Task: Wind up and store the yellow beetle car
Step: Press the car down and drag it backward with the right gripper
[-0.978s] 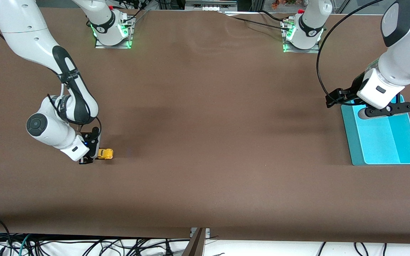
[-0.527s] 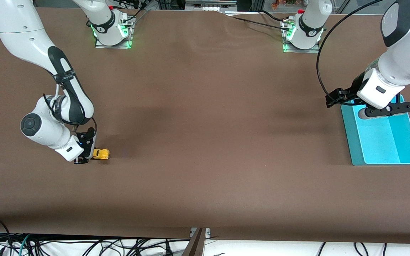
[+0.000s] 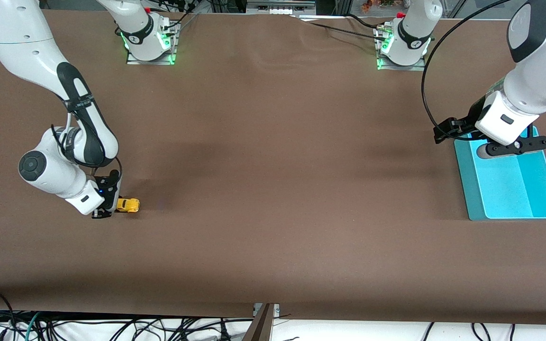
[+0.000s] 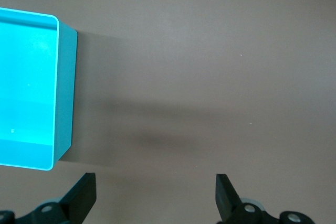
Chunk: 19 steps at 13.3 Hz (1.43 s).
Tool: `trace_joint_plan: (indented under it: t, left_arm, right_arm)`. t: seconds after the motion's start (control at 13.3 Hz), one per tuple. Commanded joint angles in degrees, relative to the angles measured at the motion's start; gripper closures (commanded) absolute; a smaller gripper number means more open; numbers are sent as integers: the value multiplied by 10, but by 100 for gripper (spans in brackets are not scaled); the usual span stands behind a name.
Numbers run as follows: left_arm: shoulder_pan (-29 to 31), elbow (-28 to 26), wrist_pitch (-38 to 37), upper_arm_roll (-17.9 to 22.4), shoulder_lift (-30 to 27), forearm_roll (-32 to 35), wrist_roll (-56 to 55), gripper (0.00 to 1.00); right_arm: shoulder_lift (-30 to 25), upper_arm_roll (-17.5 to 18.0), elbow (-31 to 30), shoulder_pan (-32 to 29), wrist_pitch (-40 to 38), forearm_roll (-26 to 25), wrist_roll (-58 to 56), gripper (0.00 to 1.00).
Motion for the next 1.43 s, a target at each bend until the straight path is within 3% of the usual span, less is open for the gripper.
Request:
trace_joint_plan:
  t: [0.0,0.3,0.53,0.98,1.13,1.35]
  left_arm:
    - [-4,14,-5,0,7,12,-9,0]
    - [-4,14,-6,0,7,12,-9,0]
    - [-4,14,-5,0,7,13,-9,0]
    - [-4,14,-6,0,7,13,-9,0]
    - [-4,15,-6,0,7,12,-9,0]
    - [-4,15,-5,1,8,12,-9,0]
  right_arm:
    - [5,6,-11,-20,5,6,-28,54]
    - [9,7,-11,-33,5,15,-48,54]
    - [13,7,-8,-35,4,72,-102,54]
    - [13,7,-6,-33,3,72,-102,54]
    - [13,7,-5,-31,3,74,-97,0]
    - [7,16,25,-29,-25,89,-95,0]
